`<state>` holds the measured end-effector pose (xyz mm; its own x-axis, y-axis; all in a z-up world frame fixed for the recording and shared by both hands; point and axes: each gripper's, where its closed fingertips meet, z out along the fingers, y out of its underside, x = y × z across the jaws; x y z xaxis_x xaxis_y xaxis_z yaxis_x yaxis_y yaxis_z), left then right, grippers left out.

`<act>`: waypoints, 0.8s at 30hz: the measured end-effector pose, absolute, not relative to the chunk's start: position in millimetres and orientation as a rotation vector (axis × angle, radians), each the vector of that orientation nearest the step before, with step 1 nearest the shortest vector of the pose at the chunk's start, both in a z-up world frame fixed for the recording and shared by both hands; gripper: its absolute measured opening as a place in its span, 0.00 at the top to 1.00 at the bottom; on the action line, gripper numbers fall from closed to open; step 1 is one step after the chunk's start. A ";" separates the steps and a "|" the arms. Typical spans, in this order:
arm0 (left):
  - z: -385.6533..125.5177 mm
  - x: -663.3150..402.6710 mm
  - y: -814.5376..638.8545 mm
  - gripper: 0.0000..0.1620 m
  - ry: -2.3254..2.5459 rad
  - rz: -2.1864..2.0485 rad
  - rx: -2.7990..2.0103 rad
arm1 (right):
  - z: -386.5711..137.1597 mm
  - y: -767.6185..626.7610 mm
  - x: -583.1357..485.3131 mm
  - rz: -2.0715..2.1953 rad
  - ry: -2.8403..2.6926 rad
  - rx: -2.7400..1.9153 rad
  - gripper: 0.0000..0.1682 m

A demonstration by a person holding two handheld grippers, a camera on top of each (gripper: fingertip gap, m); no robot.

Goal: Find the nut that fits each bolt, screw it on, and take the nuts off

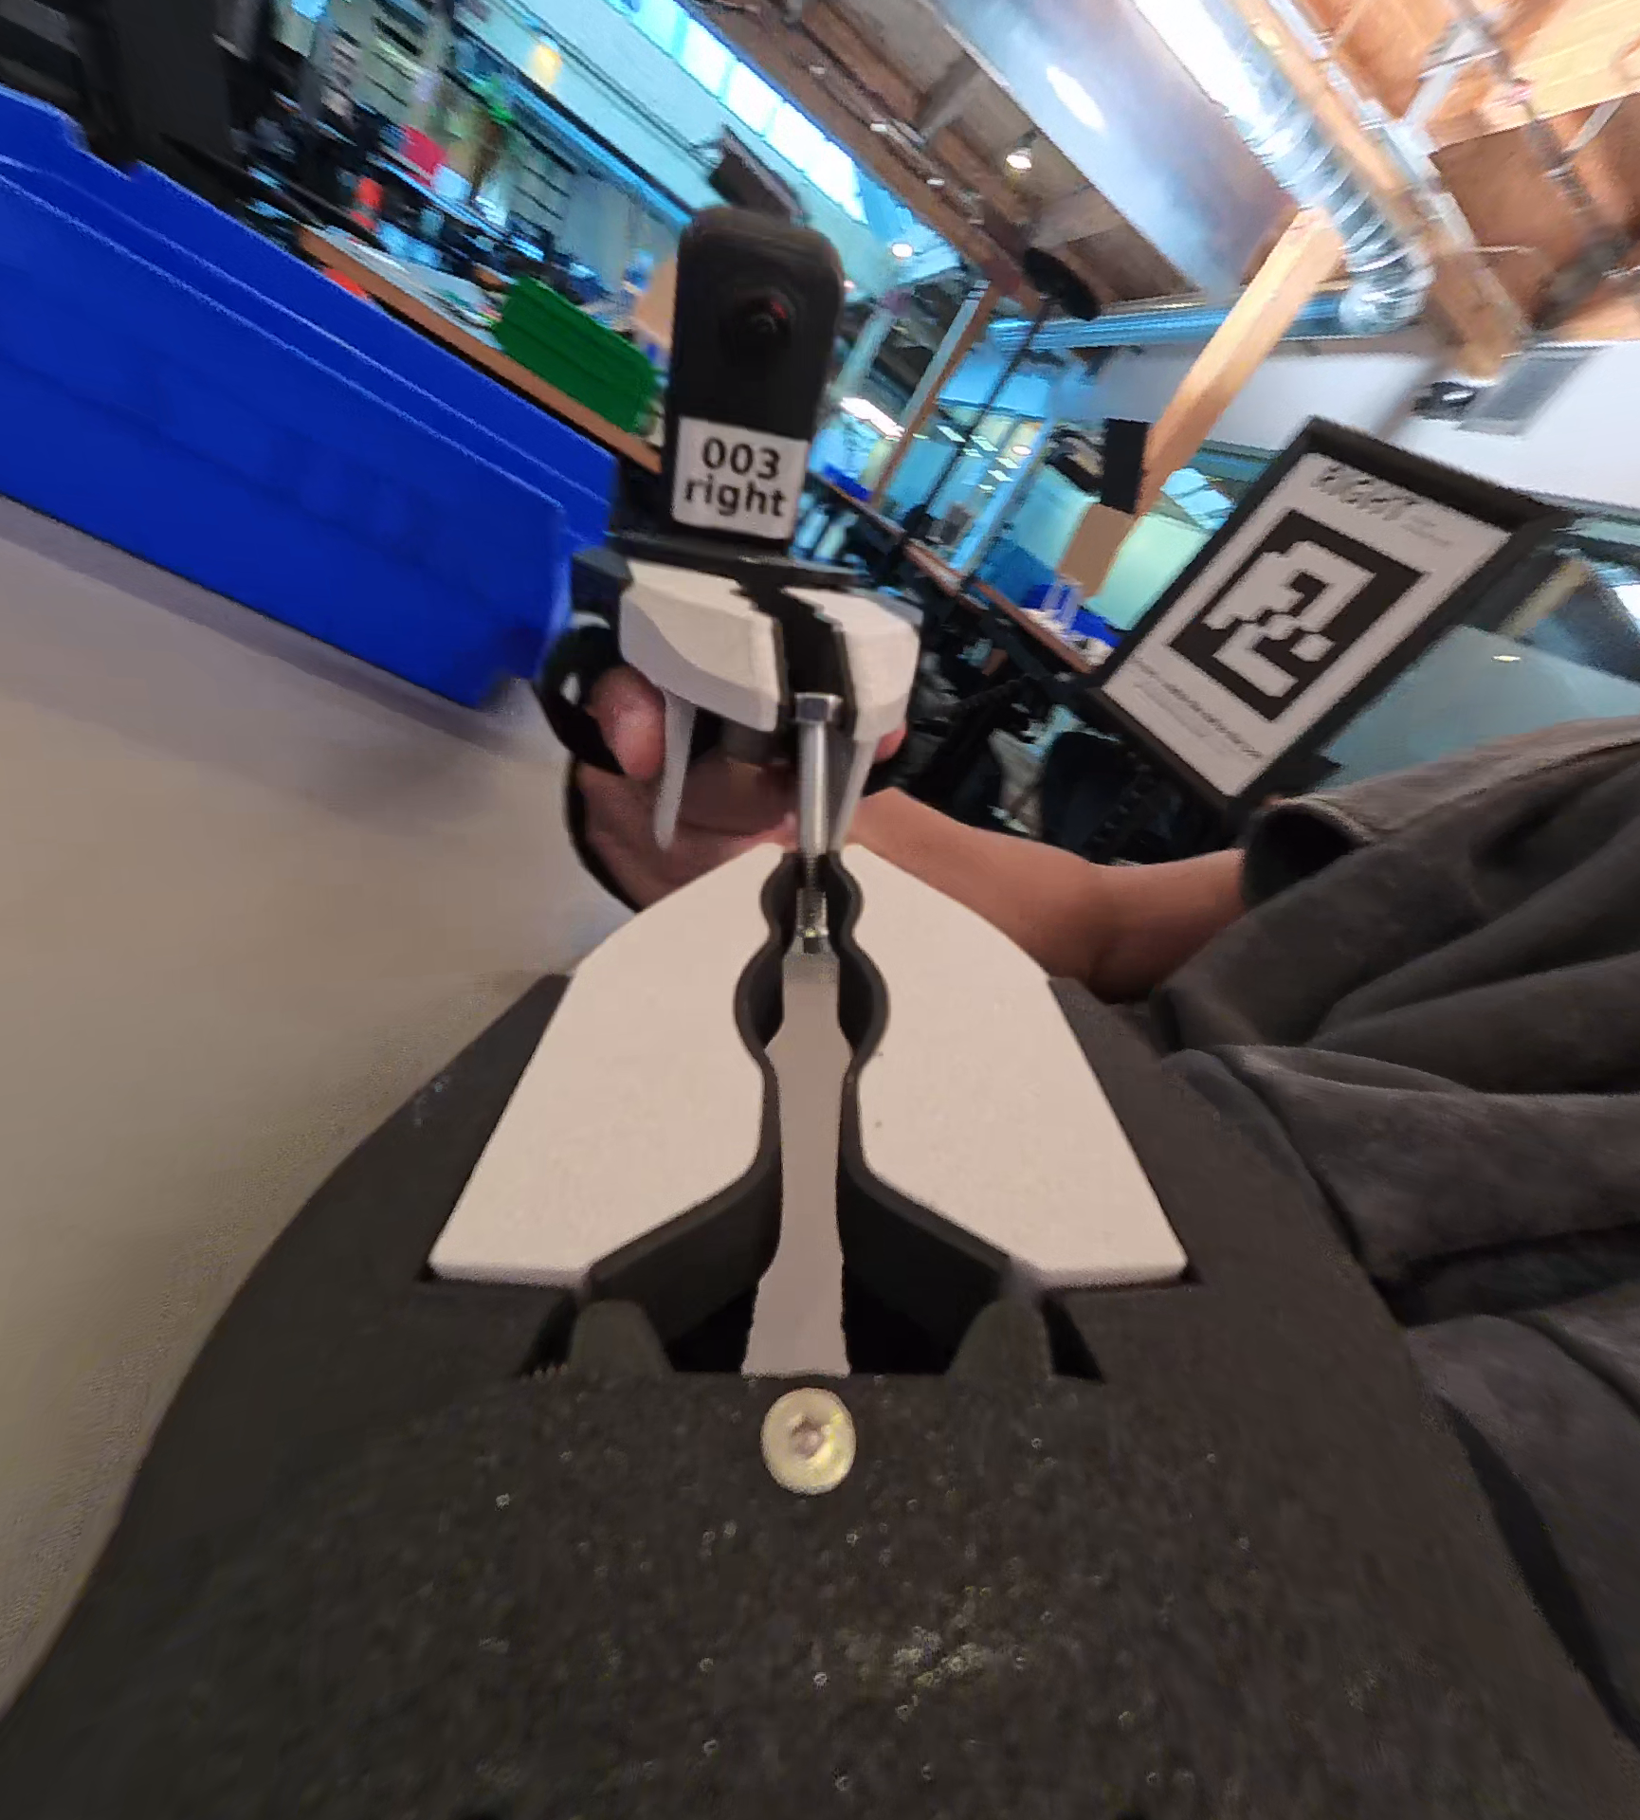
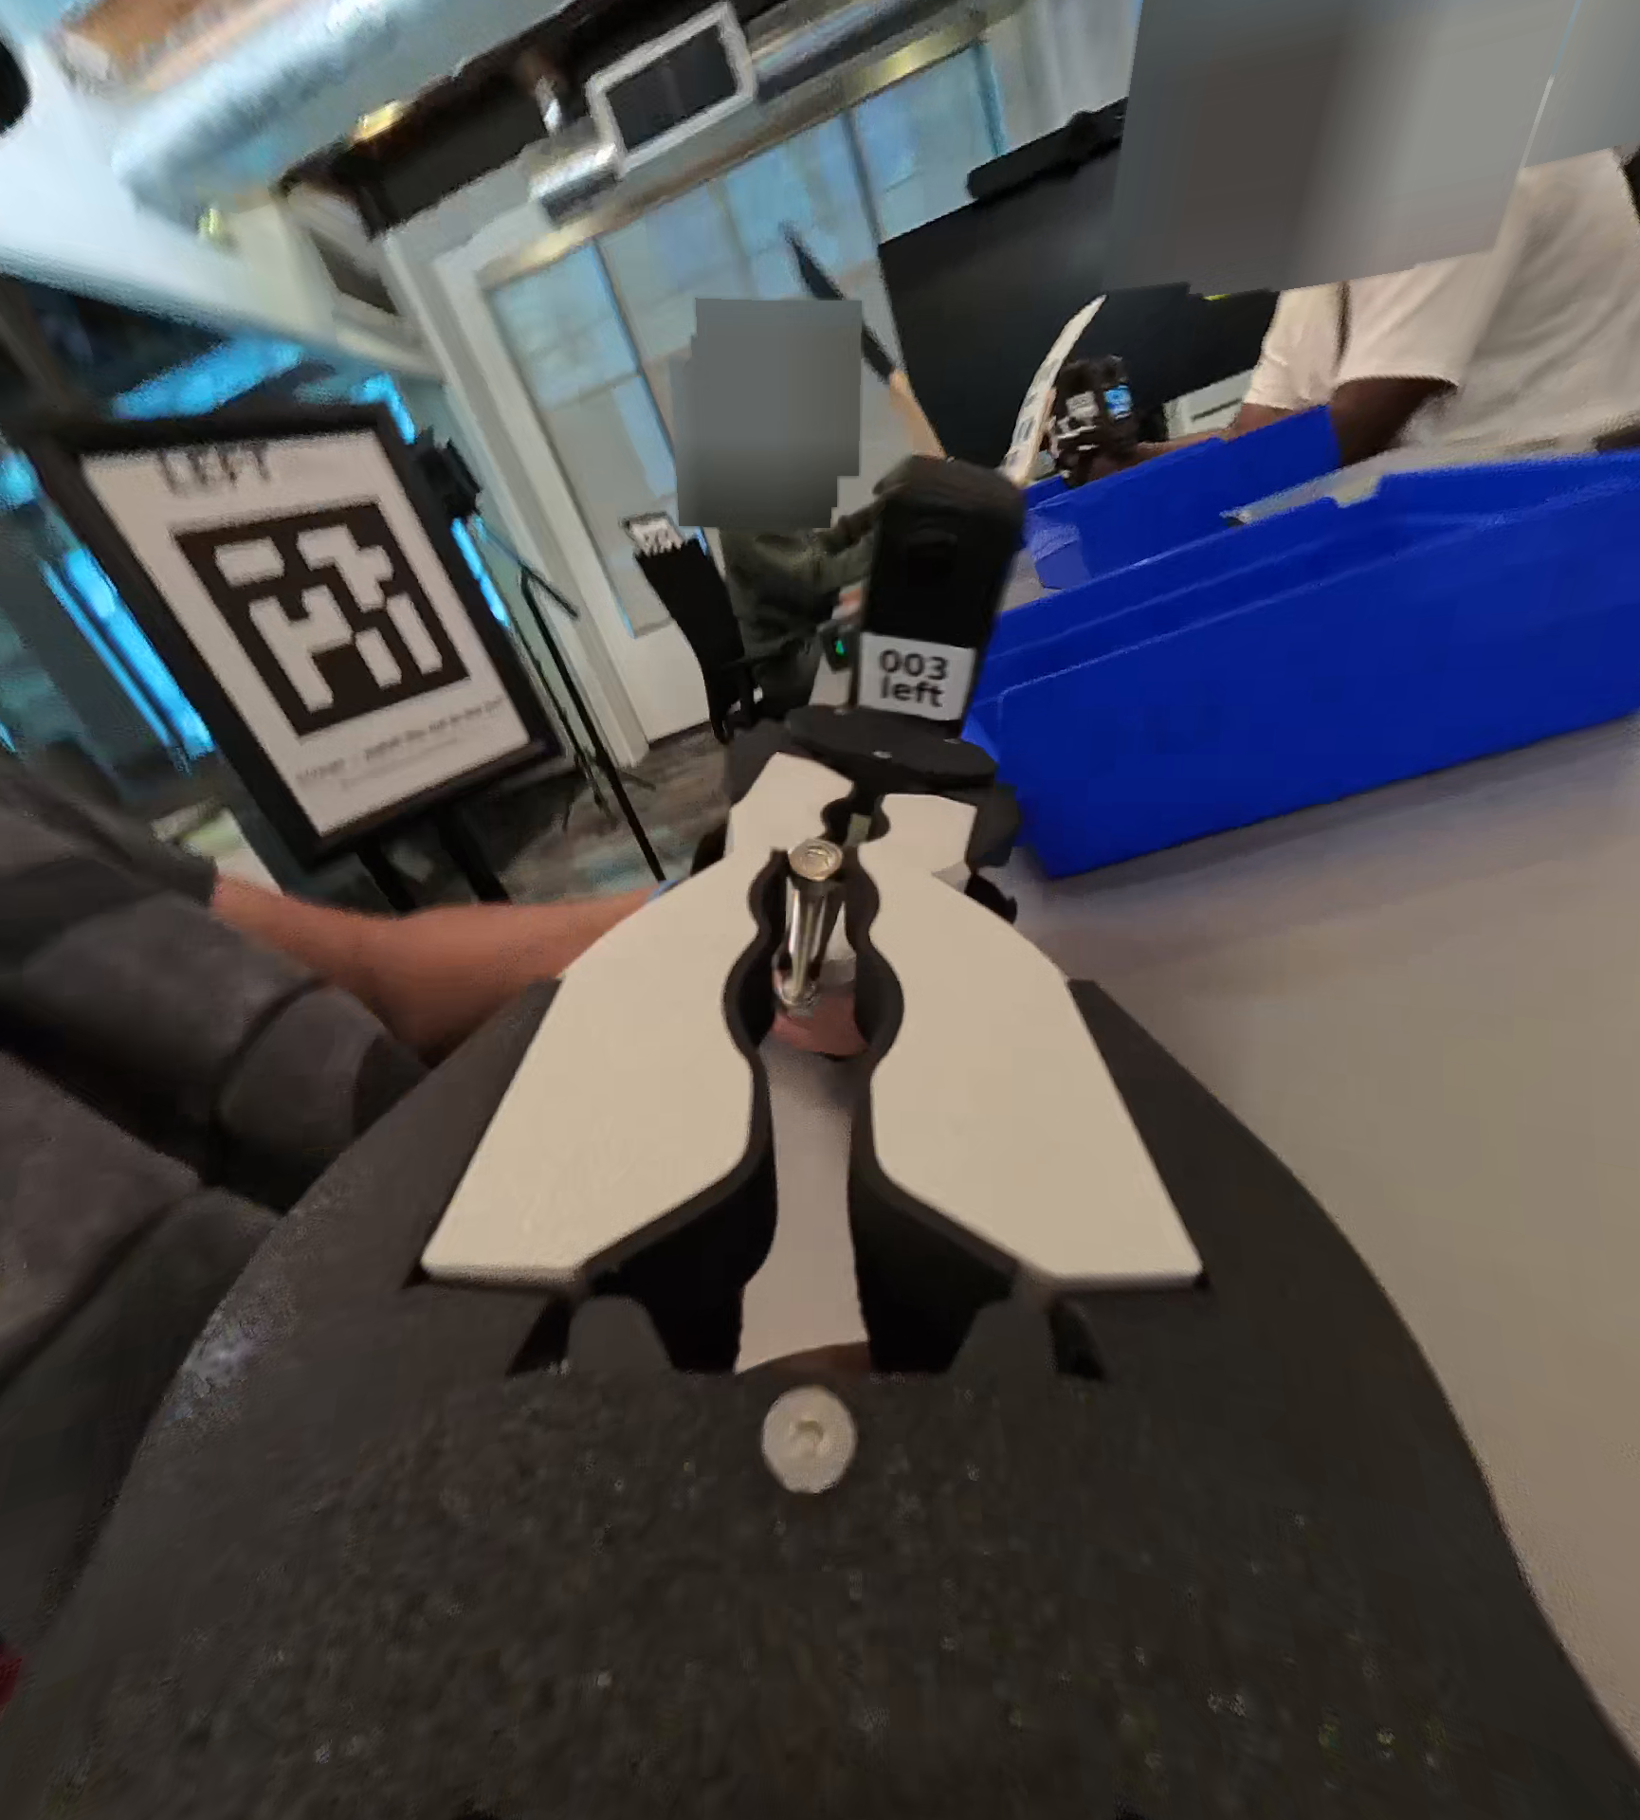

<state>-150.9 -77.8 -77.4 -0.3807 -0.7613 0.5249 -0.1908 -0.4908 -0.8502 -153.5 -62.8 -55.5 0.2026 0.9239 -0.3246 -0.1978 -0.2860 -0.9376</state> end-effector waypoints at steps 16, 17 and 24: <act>-80.6 -156.0 -90.2 0.97 1.612 -2.066 -1.539 | -78.7 -89.5 -142.6 -0.097 -1.611 -1.159 0.94; -82.0 -155.3 -88.2 0.97 1.606 -2.074 -1.552 | -79.9 -87.3 -141.9 -0.219 -1.637 -1.095 0.94; -91.4 -151.6 -83.9 0.97 1.503 -2.095 -1.622 | -91.2 -81.9 -137.6 -0.415 -1.664 -1.002 0.94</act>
<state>-151.6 -83.9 -91.4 -0.4295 -0.5899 0.6838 -0.4586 -0.5098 -0.7279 -137.6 -81.9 -91.2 -0.0463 0.4018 0.9146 0.7842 0.5817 -0.2159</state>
